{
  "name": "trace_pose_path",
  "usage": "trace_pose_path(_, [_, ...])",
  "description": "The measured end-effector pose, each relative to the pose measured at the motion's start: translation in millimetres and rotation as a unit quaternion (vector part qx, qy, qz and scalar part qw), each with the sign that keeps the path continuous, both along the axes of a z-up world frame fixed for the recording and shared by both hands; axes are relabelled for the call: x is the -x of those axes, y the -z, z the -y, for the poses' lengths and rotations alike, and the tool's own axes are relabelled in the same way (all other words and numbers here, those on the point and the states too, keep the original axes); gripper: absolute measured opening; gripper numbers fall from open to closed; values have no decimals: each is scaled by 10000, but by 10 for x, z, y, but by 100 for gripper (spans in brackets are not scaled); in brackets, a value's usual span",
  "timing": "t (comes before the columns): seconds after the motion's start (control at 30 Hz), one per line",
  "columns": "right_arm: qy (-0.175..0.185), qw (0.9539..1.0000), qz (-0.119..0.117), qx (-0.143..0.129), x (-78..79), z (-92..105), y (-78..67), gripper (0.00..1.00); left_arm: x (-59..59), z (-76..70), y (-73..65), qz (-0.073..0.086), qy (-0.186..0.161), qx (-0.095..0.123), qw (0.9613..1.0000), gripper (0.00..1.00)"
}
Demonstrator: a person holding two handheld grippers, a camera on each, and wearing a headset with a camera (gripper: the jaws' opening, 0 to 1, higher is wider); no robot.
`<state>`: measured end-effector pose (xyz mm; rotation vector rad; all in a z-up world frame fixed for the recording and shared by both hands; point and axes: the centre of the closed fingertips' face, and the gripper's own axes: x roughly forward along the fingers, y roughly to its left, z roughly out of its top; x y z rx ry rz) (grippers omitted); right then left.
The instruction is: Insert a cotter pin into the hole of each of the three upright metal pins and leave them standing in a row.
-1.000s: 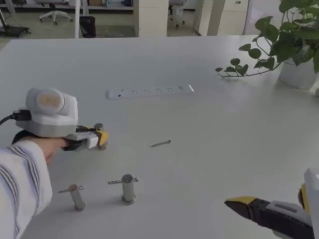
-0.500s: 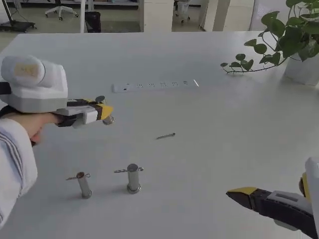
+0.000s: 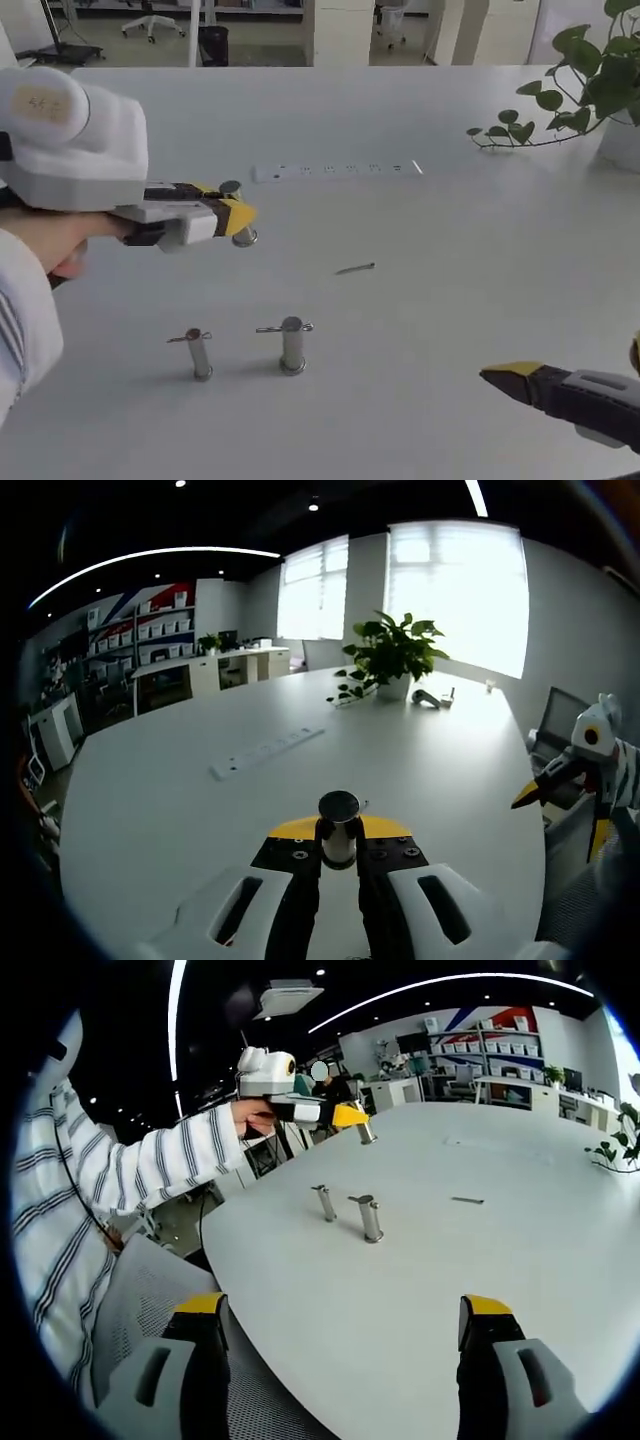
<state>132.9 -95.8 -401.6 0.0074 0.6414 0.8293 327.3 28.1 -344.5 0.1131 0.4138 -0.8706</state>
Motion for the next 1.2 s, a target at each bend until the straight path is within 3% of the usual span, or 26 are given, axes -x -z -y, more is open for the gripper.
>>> trace_pose_path(0.3, [72,10000,59,25,-15,61,-36,94,365,133,-61,74,290,46,9995,9])
trace_pose_path(0.5, [12,10000,58,30,30,48,-38,94,583,179,87,68,468,-108,9988,9])
trace_pose_path(0.87, [-87,10000,-8,45,129,13,-2,93,1064,317,423,-131,733,-225,9970,9])
trace_pose_path(1.1, [-146,9998,-106,40,176,-37,54,94,1224,354,581,-236,792,-303,9961,9])
trace_pose_path(1.2, [-112,9998,-2,147,150,-22,56,92,1254,354,647,-265,765,-345,9961,9])
